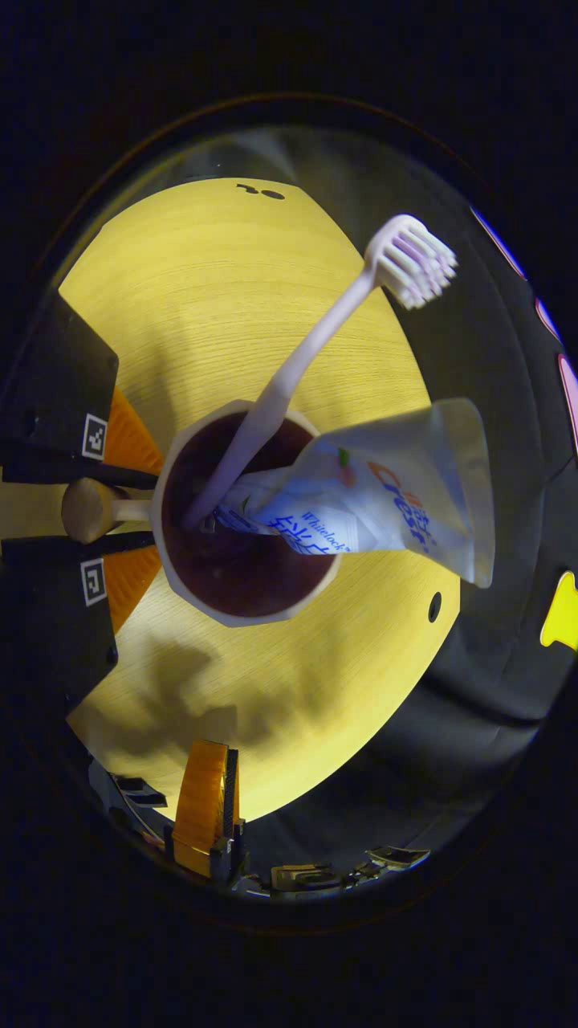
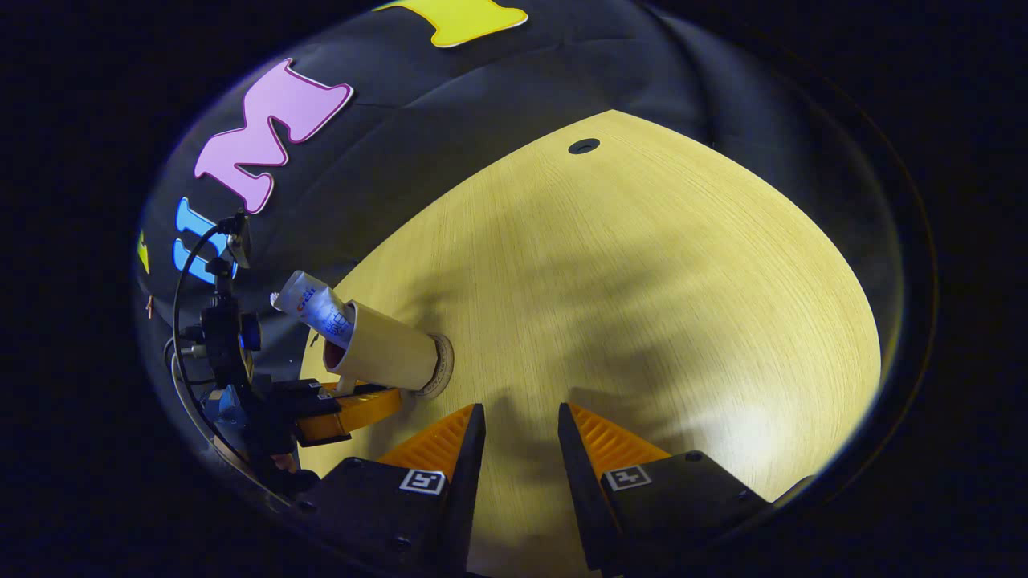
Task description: Put the toothbrush and toothpaste on the desktop into the cup, then pick up the cup and place it on the coaster on the desktop.
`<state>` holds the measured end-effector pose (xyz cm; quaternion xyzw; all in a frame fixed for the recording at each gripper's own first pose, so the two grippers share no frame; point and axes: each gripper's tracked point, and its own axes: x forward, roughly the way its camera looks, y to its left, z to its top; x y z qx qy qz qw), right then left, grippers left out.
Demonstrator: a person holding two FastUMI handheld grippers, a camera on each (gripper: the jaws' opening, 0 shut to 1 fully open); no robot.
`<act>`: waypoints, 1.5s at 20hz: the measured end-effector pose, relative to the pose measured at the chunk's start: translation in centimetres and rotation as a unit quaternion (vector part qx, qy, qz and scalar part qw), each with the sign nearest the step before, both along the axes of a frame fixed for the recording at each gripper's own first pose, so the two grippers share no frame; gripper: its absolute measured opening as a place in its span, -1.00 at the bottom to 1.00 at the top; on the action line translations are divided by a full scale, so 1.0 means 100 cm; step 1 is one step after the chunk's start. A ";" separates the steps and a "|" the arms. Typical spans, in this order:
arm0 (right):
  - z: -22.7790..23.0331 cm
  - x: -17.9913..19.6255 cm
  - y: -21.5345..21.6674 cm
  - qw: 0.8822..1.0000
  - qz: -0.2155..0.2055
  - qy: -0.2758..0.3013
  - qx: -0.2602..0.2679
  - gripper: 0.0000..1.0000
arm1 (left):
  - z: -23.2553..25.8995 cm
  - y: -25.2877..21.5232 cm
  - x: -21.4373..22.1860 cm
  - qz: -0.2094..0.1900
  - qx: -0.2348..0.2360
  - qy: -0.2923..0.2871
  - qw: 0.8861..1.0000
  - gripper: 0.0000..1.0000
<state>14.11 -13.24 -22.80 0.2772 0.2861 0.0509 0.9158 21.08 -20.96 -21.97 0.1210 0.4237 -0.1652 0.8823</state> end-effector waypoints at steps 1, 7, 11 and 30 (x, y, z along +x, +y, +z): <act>-0.001 -0.001 0.000 1.000 0.000 0.001 0.000 0.13 | 0.000 0.000 -0.001 0.001 0.000 0.001 1.000 -0.39; -0.003 -0.001 -0.005 1.000 -0.006 0.004 -0.003 0.13 | -0.001 0.001 -0.001 -0.003 0.004 0.004 1.000 -0.30; -0.006 -0.001 -0.006 1.000 -0.009 0.006 -0.003 0.13 | -0.002 -0.002 -0.002 0.001 -0.004 0.008 1.000 -0.27; 0.019 -0.034 0.013 0.999 -0.011 0.038 -0.024 0.13 | 0.013 -0.016 0.002 -0.003 -0.048 -0.058 0.997 0.45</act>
